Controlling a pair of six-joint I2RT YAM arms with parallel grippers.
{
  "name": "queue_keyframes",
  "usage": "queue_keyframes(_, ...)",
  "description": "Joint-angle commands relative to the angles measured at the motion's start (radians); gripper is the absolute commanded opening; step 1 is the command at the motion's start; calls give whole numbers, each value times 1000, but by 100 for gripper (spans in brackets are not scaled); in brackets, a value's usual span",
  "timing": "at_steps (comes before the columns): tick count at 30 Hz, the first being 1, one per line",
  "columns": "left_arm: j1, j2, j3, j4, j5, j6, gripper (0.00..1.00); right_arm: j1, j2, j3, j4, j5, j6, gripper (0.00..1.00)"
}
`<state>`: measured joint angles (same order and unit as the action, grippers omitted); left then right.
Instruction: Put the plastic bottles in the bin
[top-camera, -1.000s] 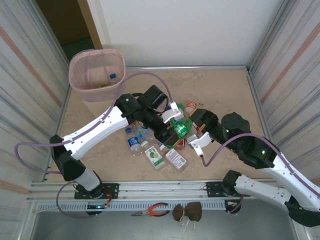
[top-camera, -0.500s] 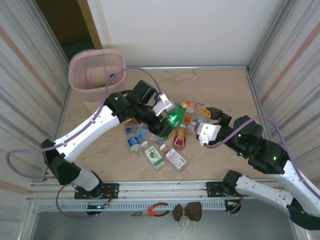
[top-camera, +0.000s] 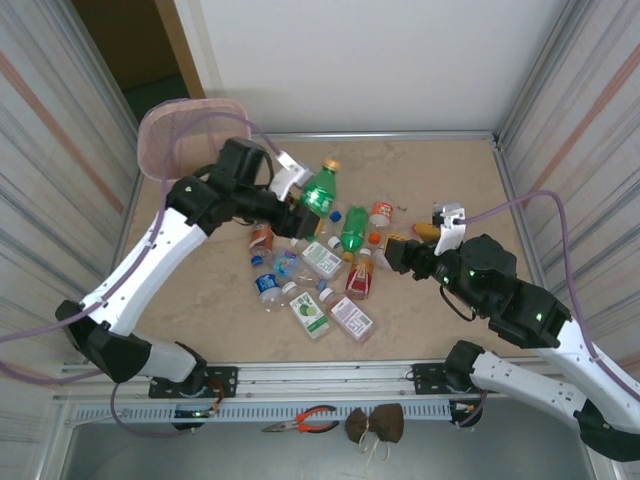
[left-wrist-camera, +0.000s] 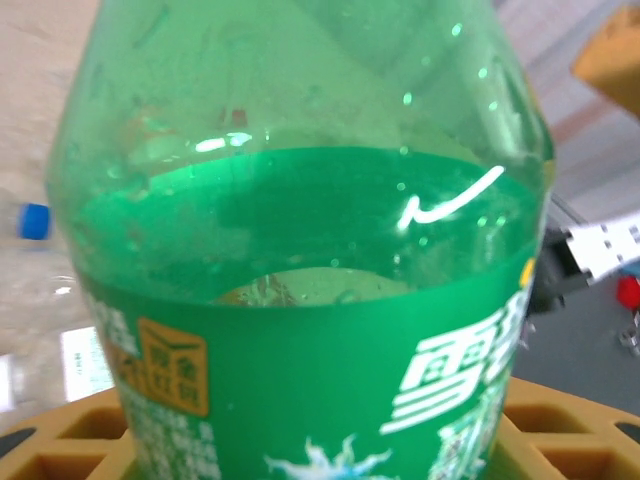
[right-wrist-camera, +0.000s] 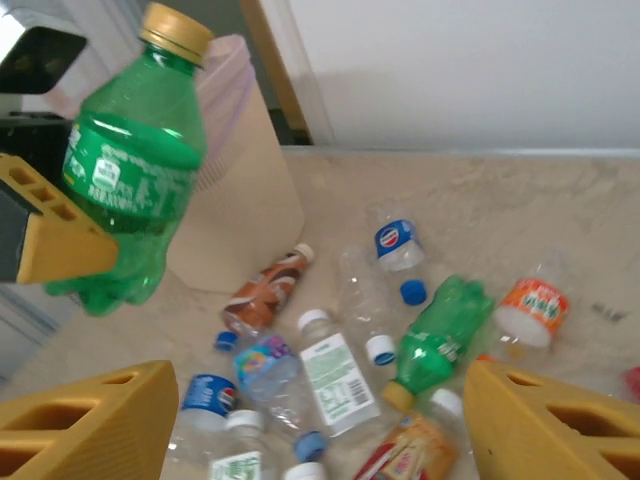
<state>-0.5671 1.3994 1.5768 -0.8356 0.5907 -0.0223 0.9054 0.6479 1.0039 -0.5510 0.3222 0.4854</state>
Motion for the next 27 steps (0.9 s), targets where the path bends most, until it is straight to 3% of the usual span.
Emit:
queue_keyframes(1,83,-28,50,49,11,-33,52,-1,23,6,-17,23,252,75)
queue_keyframes(15,456,83,229,135,115,-175,50,-104,148,101,-109,-132,265,81)
queue_keyframes(27,631,198,243,79,92,-171,49,-152,167,119,-114,-191,262,81)
